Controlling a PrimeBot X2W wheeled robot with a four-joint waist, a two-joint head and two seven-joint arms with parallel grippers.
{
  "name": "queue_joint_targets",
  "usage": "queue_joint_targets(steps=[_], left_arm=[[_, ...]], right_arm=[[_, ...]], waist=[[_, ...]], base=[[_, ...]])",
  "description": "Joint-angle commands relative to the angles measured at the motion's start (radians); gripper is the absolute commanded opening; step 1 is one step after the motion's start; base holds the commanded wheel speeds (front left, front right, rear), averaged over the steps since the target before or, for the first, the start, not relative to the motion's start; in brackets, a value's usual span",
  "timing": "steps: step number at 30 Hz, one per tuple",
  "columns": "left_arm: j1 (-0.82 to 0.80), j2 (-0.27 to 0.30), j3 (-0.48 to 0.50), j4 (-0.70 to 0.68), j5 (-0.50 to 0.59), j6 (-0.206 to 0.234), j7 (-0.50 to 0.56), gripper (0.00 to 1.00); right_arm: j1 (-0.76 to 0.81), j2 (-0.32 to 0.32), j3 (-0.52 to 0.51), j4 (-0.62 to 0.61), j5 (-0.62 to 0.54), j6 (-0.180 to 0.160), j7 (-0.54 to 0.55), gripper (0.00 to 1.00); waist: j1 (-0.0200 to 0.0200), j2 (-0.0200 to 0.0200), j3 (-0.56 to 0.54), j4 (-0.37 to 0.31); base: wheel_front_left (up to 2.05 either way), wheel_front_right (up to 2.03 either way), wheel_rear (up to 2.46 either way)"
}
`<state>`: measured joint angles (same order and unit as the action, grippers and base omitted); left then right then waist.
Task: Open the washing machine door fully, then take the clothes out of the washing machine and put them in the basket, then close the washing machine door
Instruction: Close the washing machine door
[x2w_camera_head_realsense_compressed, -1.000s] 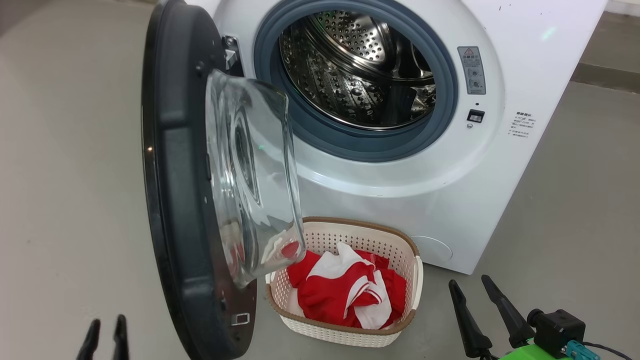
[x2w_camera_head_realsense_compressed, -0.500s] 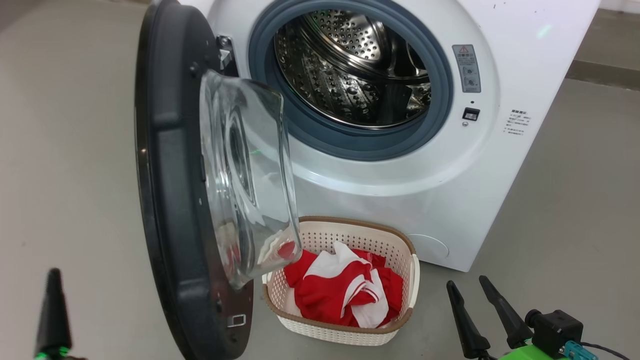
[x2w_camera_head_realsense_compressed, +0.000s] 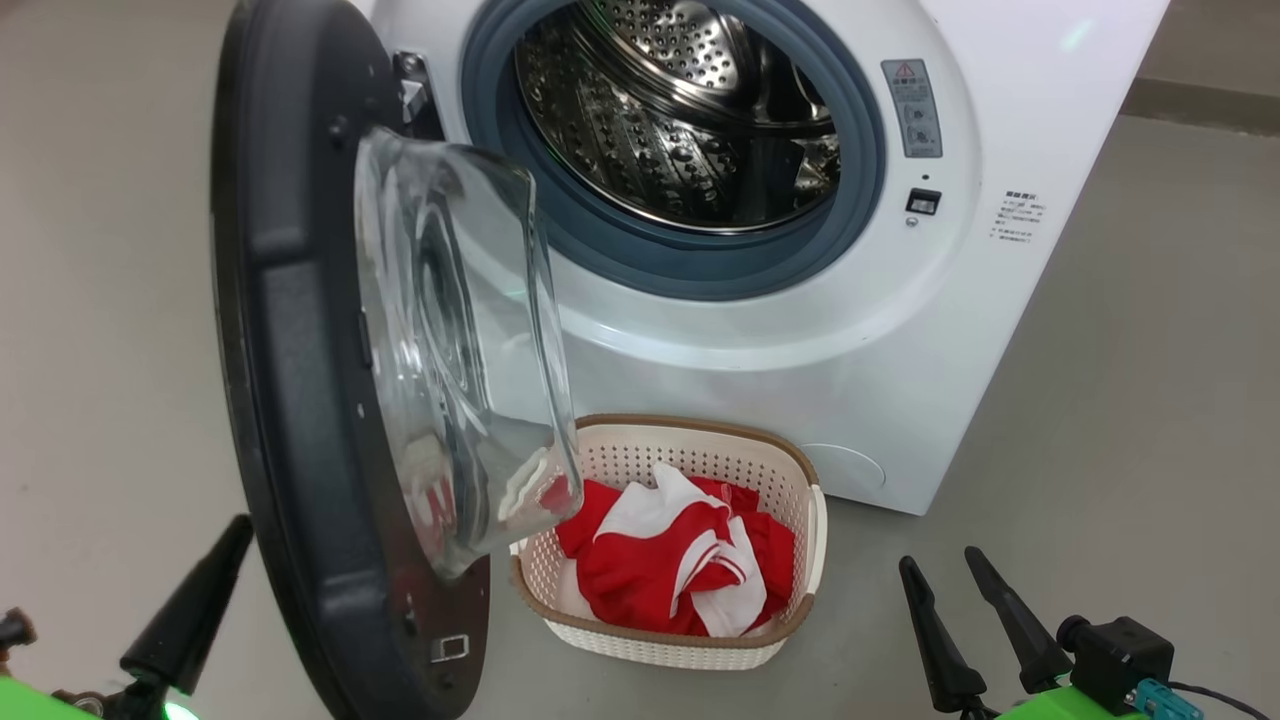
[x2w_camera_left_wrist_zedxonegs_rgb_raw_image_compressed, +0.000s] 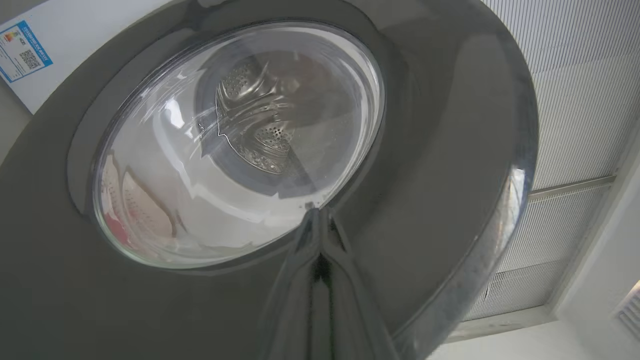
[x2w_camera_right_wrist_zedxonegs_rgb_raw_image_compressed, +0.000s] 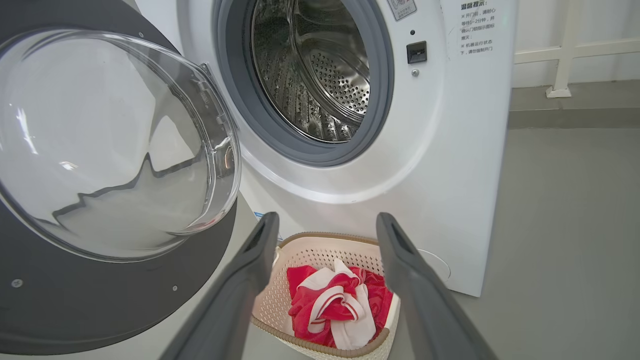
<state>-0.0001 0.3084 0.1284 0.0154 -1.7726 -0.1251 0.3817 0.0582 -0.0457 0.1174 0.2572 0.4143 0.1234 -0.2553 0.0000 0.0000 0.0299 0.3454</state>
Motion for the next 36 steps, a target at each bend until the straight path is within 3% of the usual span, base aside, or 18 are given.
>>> queue_joint_targets(steps=[1,10,16,26,36], left_arm=[[-0.035,0.034,0.048,-0.02,0.001,-0.006,0.022,0.0],[-0.059,-0.038,0.089,-0.053,0.001,-0.006,0.268,0.0],[-0.091,-0.098,0.101,-0.071,0.061,-0.006,0.348,0.0],[-0.187,-0.184,0.016,-0.11,0.194,-0.006,0.356,0.0],[-0.283,-0.215,-0.052,-0.101,0.231,-0.006,0.312,0.0]], right_arm=[[-0.044,-0.004,0.021,-0.027,-0.001,0.007,-0.006,1.0],[-0.057,-0.004,0.019,-0.029,-0.005,0.007,-0.006,1.0],[-0.075,-0.004,0.015,-0.036,-0.005,0.007,-0.006,1.0],[-0.103,-0.004,0.003,-0.048,-0.004,0.007,-0.006,1.0],[-0.133,-0.004,-0.004,-0.06,0.006,0.007,-0.006,1.0]], waist=[[0.0,0.0,0.006,-0.005],[0.0,0.0,0.029,-0.024],[0.0,0.0,0.051,-0.045],[0.0,0.0,0.096,-0.109],[0.0,0.0,0.15,-0.189]], base=[[0.0,0.0,0.0],[0.0,0.0,0.0],[0.0,0.0,0.0],[0.0,0.0,0.0],[0.0,0.0,0.0]])
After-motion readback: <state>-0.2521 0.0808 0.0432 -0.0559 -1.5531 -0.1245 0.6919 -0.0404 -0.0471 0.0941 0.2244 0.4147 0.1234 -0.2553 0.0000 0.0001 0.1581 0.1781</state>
